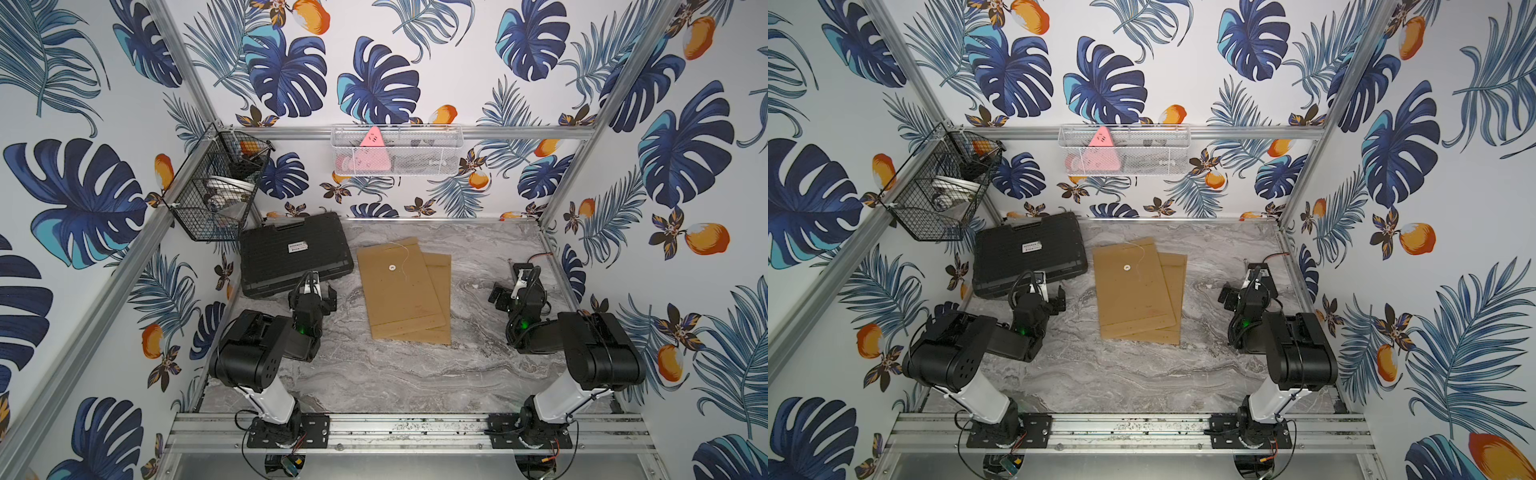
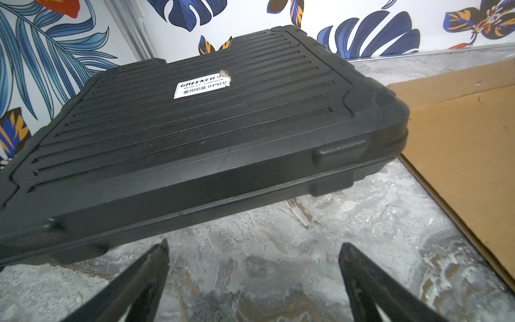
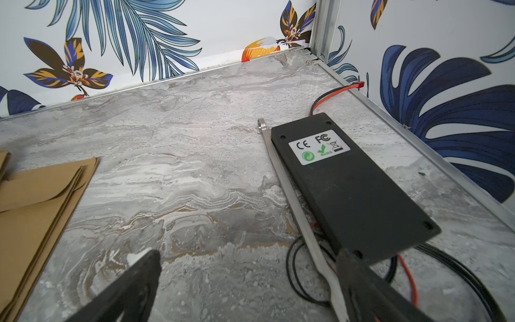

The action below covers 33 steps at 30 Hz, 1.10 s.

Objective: Close the mouth of the file bag
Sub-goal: Pick up the file bag from the center of the board.

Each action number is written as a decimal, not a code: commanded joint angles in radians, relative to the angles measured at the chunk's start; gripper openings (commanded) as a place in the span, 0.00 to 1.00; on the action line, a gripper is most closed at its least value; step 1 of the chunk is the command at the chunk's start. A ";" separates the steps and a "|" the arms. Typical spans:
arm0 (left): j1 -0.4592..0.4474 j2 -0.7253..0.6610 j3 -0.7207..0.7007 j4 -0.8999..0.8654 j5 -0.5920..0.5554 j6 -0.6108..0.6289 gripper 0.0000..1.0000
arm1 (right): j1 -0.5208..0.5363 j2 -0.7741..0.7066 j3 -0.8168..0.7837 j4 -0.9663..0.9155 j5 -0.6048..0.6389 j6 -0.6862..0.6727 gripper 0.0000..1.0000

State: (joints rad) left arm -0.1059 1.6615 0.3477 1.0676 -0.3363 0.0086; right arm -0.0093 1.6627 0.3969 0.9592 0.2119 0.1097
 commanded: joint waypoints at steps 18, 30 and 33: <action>0.030 -0.039 0.025 -0.064 0.081 -0.020 0.99 | 0.015 -0.065 0.022 -0.061 0.065 -0.014 1.00; -0.137 -0.381 0.465 -0.954 -0.054 -0.129 0.99 | 0.246 -0.301 0.657 -1.318 0.302 0.327 1.00; -0.136 -0.413 0.561 -1.086 0.066 -0.220 0.99 | 0.203 -0.278 0.721 -1.370 -0.085 0.472 1.00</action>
State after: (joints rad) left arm -0.2413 1.2720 0.8574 0.2203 -0.3538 -0.0982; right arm 0.2211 1.3705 1.0863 -0.1413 0.4187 0.4156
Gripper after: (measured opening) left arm 0.989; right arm 0.996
